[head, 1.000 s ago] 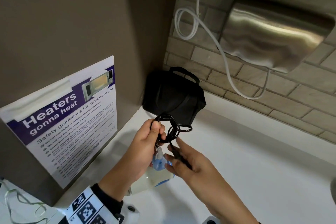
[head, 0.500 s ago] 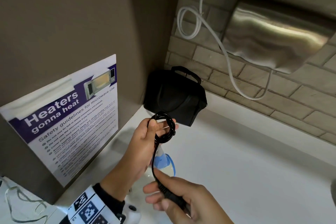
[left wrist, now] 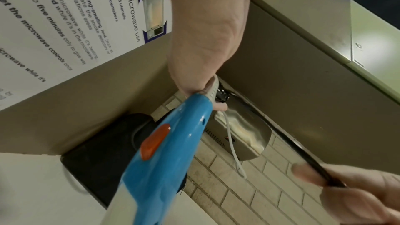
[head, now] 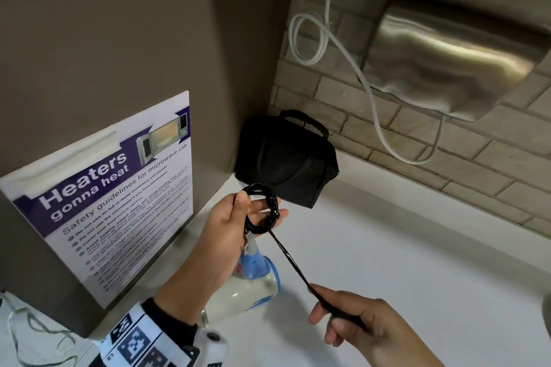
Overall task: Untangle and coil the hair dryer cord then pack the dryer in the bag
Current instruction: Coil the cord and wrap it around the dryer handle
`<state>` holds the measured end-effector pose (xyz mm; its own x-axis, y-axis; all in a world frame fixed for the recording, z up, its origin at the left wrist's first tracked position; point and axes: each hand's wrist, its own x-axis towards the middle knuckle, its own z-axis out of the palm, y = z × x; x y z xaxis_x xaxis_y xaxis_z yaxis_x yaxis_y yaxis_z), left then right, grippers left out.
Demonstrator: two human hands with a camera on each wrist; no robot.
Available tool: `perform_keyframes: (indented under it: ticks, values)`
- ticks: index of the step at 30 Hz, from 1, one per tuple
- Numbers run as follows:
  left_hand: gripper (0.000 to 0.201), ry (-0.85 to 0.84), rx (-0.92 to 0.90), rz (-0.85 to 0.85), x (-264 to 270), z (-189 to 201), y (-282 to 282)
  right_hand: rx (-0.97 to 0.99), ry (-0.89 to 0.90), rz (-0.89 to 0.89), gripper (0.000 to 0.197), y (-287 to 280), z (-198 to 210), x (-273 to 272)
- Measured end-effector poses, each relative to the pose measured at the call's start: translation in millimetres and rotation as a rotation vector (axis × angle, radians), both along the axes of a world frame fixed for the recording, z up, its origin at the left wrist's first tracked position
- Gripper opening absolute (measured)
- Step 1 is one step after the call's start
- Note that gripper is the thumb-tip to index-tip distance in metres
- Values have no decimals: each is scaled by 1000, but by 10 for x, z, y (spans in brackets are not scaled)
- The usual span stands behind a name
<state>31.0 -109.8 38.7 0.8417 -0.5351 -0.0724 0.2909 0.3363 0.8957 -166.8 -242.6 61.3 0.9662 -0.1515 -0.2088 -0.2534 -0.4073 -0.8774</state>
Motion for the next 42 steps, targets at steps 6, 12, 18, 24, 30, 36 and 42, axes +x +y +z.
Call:
perform_keyframes:
  ticks: [6,12,18,24,30,36,42]
  values:
    - [38,6,-3,-1,-10,35,-13,-44,-32,20,42,262,41,93]
    - [37,48,-47,11,-7,57,22,-61,-84,-25,22,357,130,40]
    - [36,15,-6,-59,-64,69,16,-717,-223,-98,18,95,-413,80]
    - [35,2,-2,-131,-69,69,22,-249,62,-278,31,58,-400,403]
    - [34,-30,17,-183,-92,51,23,369,22,-567,23,62,-387,696]
    - [38,-40,65,-206,-60,-21,25,818,-65,-643,21,-5,-335,845]
    - [35,-93,186,-205,-80,-92,-10,1203,-129,-665,33,-19,-274,955]
